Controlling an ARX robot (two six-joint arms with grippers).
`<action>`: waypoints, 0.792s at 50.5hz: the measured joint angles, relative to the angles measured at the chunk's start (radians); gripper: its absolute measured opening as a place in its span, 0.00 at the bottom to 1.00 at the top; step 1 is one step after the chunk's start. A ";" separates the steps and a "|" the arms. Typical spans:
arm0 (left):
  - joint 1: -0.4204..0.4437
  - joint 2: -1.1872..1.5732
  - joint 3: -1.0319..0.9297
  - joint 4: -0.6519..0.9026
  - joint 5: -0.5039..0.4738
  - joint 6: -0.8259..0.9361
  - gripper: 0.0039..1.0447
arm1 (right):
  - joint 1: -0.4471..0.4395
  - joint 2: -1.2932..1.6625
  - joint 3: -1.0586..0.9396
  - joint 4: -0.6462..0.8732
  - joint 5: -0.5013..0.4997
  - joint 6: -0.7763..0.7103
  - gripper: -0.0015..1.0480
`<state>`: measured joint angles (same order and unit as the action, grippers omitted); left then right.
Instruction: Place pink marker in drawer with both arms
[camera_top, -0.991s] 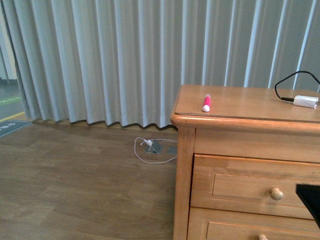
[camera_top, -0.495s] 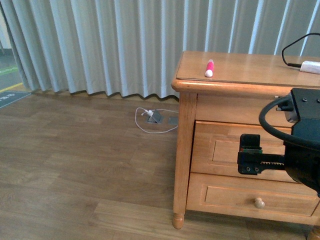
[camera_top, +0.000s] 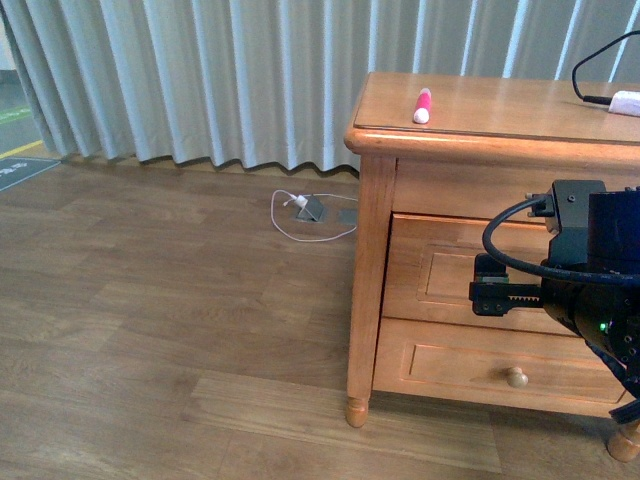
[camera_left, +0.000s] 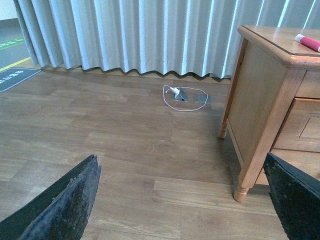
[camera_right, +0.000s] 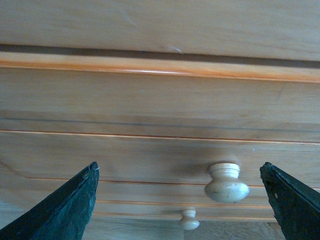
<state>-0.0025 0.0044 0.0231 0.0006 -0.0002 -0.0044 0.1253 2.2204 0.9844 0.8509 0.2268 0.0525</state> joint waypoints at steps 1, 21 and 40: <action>0.000 0.000 0.000 0.000 0.000 0.000 0.95 | -0.002 0.003 0.002 0.000 0.000 0.000 0.92; 0.000 0.000 0.000 0.000 0.000 0.000 0.95 | -0.025 0.066 0.048 -0.003 -0.005 -0.014 0.92; 0.000 0.000 0.000 0.000 0.000 0.000 0.95 | -0.043 0.071 0.048 -0.011 -0.001 -0.018 0.44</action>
<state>-0.0025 0.0044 0.0231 0.0006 -0.0002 -0.0044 0.0822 2.2913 1.0325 0.8402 0.2260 0.0345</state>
